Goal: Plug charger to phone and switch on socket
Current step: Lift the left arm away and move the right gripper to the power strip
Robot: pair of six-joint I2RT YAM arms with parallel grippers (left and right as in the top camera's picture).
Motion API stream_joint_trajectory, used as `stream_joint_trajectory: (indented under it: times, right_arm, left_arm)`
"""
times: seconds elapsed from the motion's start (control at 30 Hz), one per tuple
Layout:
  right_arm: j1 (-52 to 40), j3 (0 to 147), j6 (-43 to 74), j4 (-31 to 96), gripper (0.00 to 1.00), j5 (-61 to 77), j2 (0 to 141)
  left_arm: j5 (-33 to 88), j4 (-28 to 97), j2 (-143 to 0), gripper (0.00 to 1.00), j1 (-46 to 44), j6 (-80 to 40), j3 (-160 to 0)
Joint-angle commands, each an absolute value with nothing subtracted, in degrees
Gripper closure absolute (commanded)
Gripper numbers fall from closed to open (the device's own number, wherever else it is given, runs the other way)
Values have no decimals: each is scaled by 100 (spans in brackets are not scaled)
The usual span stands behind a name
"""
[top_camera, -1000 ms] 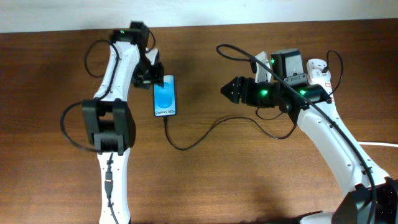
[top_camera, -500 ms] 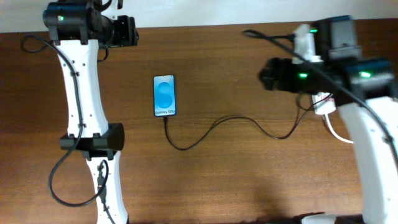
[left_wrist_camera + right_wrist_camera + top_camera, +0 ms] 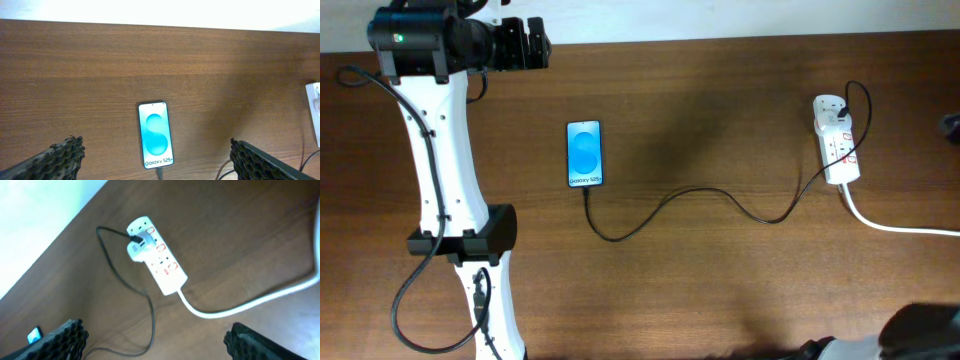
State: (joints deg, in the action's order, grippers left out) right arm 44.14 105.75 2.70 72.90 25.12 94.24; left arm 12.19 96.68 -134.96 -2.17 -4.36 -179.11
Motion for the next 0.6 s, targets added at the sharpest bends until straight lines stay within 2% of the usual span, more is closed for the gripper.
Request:
stream_joint_trajectory:
  times: [0.0,0.33,0.57]
  right_arm:
    - [4427,10630,172,7030,7,2659,9992]
    - [3900,10630,126,5610,7,2331,11559]
    - [3371,10630,82,5247,7,1726,12418]
  left_arm:
    - [1262,9671,-13353,1,-209,-449,-17972]
    - [1262,9671,-13353,1,-209,-449,-17972]
    - [1262,9671,-13353,1,-209,-447,-17972]
